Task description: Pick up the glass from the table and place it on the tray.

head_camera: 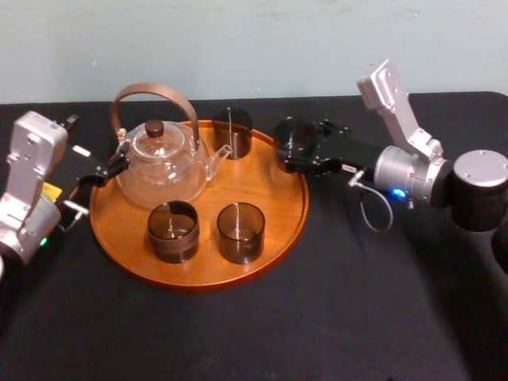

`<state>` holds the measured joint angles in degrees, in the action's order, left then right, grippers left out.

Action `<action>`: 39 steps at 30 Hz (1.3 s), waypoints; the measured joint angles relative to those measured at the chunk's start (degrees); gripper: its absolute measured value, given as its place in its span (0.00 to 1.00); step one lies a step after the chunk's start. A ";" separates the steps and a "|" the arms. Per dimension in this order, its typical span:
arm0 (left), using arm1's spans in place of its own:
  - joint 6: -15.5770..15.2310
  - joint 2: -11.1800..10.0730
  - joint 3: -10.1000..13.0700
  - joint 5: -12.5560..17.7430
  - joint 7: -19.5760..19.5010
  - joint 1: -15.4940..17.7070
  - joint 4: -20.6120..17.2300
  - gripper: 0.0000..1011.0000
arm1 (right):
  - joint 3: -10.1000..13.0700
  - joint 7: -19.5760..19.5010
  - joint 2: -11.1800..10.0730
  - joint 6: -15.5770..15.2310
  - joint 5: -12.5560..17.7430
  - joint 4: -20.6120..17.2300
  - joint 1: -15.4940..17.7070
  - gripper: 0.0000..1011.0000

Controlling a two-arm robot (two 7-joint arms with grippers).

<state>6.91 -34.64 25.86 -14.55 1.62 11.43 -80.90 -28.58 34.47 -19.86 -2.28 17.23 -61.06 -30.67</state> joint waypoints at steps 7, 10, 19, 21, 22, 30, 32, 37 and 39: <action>0.00 0.00 0.00 0.00 0.00 0.00 0.00 0.99 | -1.60 1.42 2.34 1.76 -0.70 4.41 -2.69 0.90; 0.00 0.00 0.00 0.00 0.00 0.00 0.00 0.99 | -2.17 1.97 3.23 2.29 -0.96 5.99 -3.52 0.90; 0.00 0.00 0.00 0.00 0.00 0.00 0.00 0.99 | -3.34 2.87 4.82 2.90 -1.55 8.60 -4.69 0.90; 0.00 0.00 0.00 0.00 0.00 0.00 0.00 0.99 | -3.53 3.01 5.09 2.90 -1.62 9.02 -4.81 0.90; 0.00 0.00 0.00 0.00 0.00 0.00 0.00 0.99 | -3.57 3.06 5.16 2.88 -1.62 9.11 -4.83 0.90; 0.00 0.00 0.00 0.00 0.00 0.00 0.00 0.99 | -3.62 3.19 5.49 1.79 -1.49 9.38 -4.87 0.90; 0.00 0.00 0.00 0.00 0.00 0.00 0.00 0.99 | -3.61 3.18 5.47 1.80 -1.48 9.38 -4.86 0.90; 0.00 0.00 0.00 0.00 0.00 0.00 0.00 0.99 | -3.59 3.16 5.44 1.84 -1.46 9.38 -4.84 0.90; 0.00 0.00 0.00 0.00 0.00 0.00 0.00 0.99 | -3.58 3.15 5.43 1.87 -1.45 9.37 -4.83 0.90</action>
<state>6.91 -34.65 25.86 -14.55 1.62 11.43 -80.90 -32.17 37.62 -14.43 -0.40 15.78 -51.69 -35.50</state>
